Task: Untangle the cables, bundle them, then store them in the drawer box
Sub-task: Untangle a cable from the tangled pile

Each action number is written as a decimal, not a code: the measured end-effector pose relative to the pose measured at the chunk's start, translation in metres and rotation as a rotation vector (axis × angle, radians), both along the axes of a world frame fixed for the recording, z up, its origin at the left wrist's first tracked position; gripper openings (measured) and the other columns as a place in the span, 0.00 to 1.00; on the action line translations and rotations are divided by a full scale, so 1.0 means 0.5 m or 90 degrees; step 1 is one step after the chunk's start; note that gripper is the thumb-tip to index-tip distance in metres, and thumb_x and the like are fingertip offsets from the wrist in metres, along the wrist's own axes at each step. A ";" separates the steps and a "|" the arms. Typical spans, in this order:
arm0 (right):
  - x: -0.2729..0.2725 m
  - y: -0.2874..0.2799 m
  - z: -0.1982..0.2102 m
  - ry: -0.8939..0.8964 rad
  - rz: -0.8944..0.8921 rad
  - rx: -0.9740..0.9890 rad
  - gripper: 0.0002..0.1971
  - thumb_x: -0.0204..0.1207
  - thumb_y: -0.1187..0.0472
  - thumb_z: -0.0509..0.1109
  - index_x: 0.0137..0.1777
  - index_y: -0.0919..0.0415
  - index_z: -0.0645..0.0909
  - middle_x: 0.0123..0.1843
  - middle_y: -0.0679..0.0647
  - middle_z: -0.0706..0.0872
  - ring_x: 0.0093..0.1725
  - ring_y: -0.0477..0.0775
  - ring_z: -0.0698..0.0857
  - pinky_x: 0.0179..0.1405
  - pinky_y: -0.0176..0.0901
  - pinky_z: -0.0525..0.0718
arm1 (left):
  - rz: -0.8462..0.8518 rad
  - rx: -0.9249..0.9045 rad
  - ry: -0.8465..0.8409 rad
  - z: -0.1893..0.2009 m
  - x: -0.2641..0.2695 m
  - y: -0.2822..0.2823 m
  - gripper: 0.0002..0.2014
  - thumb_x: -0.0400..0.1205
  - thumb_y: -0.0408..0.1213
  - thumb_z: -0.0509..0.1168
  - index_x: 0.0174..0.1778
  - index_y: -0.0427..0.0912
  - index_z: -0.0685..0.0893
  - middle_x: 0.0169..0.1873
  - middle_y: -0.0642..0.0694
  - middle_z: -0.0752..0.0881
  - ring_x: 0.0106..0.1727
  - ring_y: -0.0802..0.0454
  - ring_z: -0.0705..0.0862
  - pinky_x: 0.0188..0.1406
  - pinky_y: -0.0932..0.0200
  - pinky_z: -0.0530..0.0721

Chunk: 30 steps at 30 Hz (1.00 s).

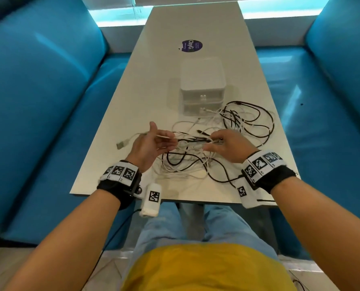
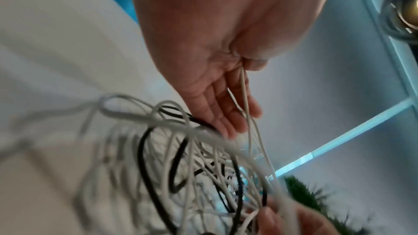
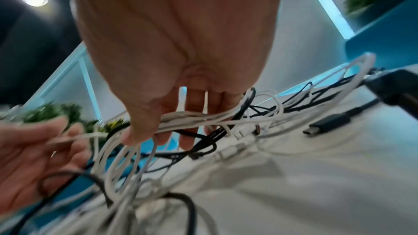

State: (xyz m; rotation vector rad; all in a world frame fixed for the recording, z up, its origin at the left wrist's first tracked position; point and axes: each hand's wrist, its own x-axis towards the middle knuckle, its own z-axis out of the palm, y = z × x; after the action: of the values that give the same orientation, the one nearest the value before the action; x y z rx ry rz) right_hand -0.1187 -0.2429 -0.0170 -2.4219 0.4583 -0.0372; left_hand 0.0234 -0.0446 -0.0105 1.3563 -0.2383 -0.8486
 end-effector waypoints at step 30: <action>-0.014 -0.050 0.093 -0.188 -0.283 -0.026 0.09 0.71 0.58 0.69 0.31 0.60 0.82 0.30 0.51 0.85 0.35 0.52 0.82 0.40 0.44 0.79 | 0.313 -0.131 0.123 0.053 0.050 0.084 0.28 0.89 0.53 0.47 0.37 0.33 0.77 0.27 0.36 0.87 0.35 0.39 0.91 0.33 0.52 0.89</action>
State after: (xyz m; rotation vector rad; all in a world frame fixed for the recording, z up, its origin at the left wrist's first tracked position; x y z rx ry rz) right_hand -0.1256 -0.2681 0.0293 -2.2558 0.8504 -0.5912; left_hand 0.0486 -0.0024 0.0160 1.0660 0.1536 -0.5179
